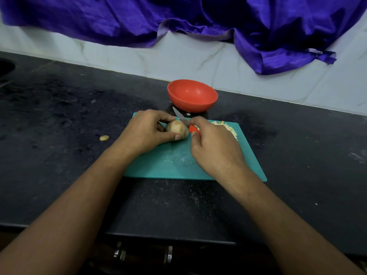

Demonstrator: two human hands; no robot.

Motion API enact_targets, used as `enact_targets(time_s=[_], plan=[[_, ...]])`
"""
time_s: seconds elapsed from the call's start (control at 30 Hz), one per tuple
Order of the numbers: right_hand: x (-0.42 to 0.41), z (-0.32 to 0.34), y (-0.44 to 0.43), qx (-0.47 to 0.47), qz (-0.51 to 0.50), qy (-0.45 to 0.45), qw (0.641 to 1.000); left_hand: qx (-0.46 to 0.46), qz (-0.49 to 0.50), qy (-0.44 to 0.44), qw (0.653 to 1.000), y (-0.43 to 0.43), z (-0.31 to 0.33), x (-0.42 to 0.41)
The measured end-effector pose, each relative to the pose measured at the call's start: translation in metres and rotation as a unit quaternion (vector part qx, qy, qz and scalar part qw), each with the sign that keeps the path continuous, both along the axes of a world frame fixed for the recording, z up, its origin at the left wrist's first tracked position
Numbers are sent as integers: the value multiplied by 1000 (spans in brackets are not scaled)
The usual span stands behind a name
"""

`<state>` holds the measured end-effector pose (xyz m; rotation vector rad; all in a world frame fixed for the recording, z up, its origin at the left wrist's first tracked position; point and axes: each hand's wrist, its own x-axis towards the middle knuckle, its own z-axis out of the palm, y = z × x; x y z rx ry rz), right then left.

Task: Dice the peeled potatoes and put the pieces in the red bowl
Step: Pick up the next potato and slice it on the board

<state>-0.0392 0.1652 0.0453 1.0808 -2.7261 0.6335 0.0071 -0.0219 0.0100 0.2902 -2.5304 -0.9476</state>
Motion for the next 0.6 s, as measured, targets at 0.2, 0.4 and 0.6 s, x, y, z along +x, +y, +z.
enact_targets(time_s=[0.2,0.4,0.6], plan=[[0,3,-5,14,3,16,1000,23,9,6,1000,-1,-3,-2],[1,8,-14,37,7,28,999,28,25,19,999,2,-5,-3],[6,12,-21,81,-7,85,993,35,19,12,999,2,-3,-2]])
